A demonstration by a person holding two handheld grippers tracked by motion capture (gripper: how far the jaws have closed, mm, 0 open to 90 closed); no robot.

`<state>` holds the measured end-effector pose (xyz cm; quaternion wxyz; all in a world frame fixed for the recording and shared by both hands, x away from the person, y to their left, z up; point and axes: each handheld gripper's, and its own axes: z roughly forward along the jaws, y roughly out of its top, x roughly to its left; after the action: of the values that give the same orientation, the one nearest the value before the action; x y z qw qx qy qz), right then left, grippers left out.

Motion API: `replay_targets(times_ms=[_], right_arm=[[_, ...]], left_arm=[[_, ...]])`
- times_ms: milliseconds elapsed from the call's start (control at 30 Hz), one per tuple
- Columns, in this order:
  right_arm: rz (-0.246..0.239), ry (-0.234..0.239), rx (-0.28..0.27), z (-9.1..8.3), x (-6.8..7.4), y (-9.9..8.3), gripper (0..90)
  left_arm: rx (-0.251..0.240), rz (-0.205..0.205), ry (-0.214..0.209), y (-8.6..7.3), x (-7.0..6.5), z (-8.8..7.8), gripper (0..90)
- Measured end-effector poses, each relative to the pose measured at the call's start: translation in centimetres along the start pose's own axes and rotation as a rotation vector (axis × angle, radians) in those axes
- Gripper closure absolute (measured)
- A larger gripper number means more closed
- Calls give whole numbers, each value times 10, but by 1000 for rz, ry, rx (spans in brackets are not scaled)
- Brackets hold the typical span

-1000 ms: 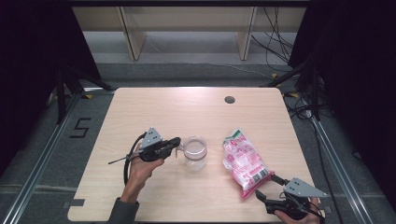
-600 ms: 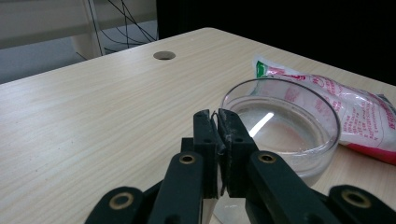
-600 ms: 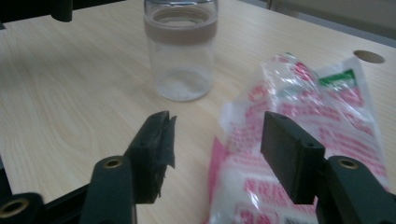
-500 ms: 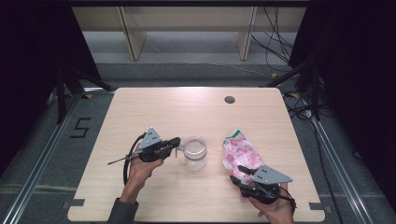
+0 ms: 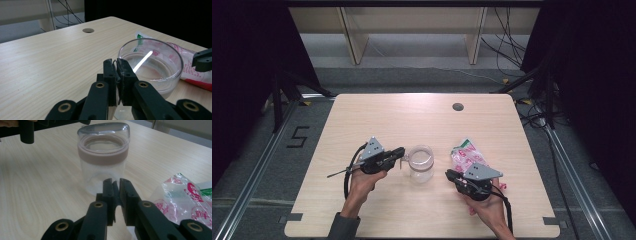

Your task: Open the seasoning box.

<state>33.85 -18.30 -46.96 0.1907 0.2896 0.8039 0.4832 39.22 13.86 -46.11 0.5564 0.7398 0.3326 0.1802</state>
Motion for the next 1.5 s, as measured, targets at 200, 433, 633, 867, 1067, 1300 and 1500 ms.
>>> replay_targets(times_ms=[200,433,633,867,1067,1300,1500], right_arm=[[-5,0,-13,16,-3,6,873],[-6,28,-23,26,0,14,899],[-9,26,-46,32,2,25,900],[-9,58,-83,41,6,38,900],[-38,80,-90,46,11,52,900],[-36,59,-88,48,18,58,900],[-44,68,-92,49,23,65,900]], left_arm=[[5,8,9,0,0,0,854],[0,12,2,-1,2,1,852],[4,-1,4,-3,4,1,850],[24,-12,11,-9,8,4,845],[25,-13,17,-8,7,3,840],[23,-1,33,-6,11,-2,814],[46,1,51,-6,13,-15,687]])
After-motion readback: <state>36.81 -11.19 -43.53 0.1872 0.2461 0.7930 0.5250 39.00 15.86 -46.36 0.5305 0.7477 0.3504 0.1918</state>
